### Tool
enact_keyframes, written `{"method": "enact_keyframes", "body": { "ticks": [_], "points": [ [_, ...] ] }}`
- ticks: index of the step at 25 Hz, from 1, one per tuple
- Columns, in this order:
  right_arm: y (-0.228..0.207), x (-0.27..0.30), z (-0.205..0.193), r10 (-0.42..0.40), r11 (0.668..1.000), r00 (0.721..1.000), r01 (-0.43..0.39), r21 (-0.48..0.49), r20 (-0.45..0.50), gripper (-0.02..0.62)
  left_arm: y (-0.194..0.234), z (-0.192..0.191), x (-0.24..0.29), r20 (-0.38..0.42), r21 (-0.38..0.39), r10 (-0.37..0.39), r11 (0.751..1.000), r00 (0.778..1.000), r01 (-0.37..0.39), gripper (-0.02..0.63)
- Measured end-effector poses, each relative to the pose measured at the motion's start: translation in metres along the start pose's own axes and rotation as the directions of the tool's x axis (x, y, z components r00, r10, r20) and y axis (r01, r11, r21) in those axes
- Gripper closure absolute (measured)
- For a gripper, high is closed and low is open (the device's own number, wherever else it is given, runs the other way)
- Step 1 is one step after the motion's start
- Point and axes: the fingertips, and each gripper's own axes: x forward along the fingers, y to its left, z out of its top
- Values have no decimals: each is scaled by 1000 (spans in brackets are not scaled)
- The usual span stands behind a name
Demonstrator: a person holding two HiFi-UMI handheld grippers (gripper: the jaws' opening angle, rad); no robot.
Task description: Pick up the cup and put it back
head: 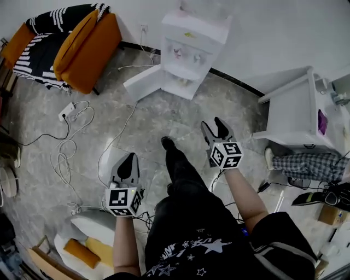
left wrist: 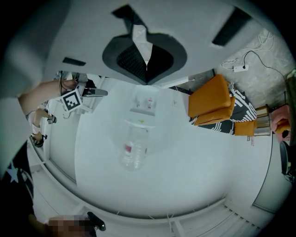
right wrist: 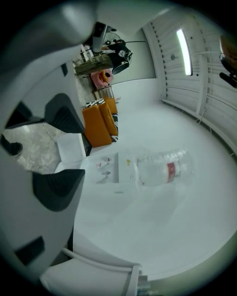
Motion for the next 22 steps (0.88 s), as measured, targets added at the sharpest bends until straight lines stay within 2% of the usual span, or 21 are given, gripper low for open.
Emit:
{"method": "enact_keyframes", "body": {
  "ticks": [4,8,10,12,17,22],
  "points": [
    [-31,96,-42,-67,998,997,67,12,-49,347,36,-14,61,-29,-24,33,999,999,-34,597],
    [-65,204,-92,-132,991,989,131,-23,-68,347,82,-44,145,-38,9,49,999,998,-48,597],
    [-81,251,-122,-157,987,984,154,-34,-85,347,100,-70,189,-40,-27,33,999,999,-34,597],
    [-97,290,-154,-180,984,979,177,-35,-95,373,114,-100,227,-39,-41,21,999,999,-23,597],
    [-128,374,-226,-193,980,977,189,-53,-89,388,146,-180,299,-43,5,5,1000,999,-4,597],
    [-160,448,-274,-208,977,976,205,-51,-63,388,184,-242,358,-24,34,17,999,1000,-16,597]
  ]
}}
